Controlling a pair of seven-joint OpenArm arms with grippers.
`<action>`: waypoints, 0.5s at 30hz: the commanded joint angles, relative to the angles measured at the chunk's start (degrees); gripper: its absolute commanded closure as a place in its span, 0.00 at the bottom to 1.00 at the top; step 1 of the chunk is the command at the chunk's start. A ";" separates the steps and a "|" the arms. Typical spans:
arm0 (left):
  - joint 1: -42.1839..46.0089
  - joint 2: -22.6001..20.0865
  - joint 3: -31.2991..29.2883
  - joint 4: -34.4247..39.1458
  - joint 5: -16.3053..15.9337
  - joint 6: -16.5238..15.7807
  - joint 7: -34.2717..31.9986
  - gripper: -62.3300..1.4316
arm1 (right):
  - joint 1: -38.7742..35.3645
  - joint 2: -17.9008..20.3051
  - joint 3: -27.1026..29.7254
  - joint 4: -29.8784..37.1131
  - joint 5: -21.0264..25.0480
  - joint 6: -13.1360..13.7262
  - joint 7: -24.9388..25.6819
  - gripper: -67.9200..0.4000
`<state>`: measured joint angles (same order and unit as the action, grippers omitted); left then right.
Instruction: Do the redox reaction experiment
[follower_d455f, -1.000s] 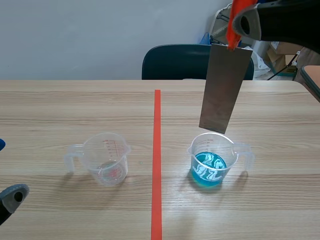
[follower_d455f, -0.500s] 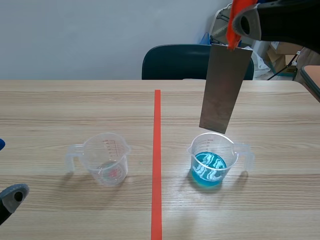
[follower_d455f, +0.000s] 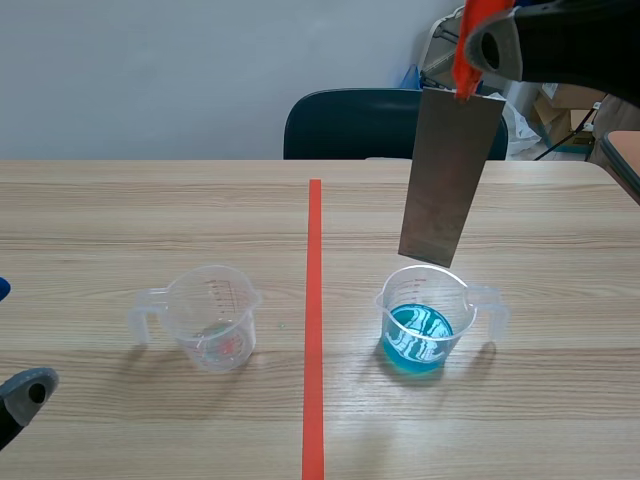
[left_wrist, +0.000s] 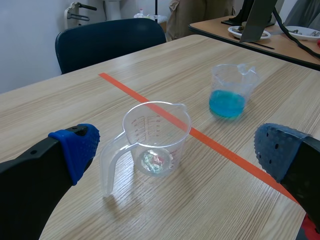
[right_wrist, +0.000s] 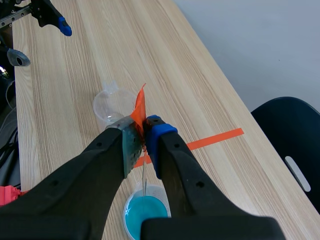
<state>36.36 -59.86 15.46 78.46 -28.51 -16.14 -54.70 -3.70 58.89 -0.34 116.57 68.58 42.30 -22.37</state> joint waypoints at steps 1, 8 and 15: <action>0.11 0.15 0.15 0.94 -0.39 -0.02 -0.98 0.00 | 0.57 0.76 0.44 0.28 0.63 0.42 1.03 0.99; 0.11 0.15 0.15 0.94 -0.39 -0.02 -0.98 0.00 | 0.70 0.76 0.44 0.28 0.42 0.42 0.63 0.99; 0.11 0.15 0.15 0.94 -0.39 0.00 -1.01 0.00 | 3.30 -0.13 0.28 0.26 0.44 0.42 -0.66 0.99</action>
<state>36.36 -59.86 15.46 78.46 -28.51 -16.14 -54.70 -2.04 58.67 -0.34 116.57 68.45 42.30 -23.62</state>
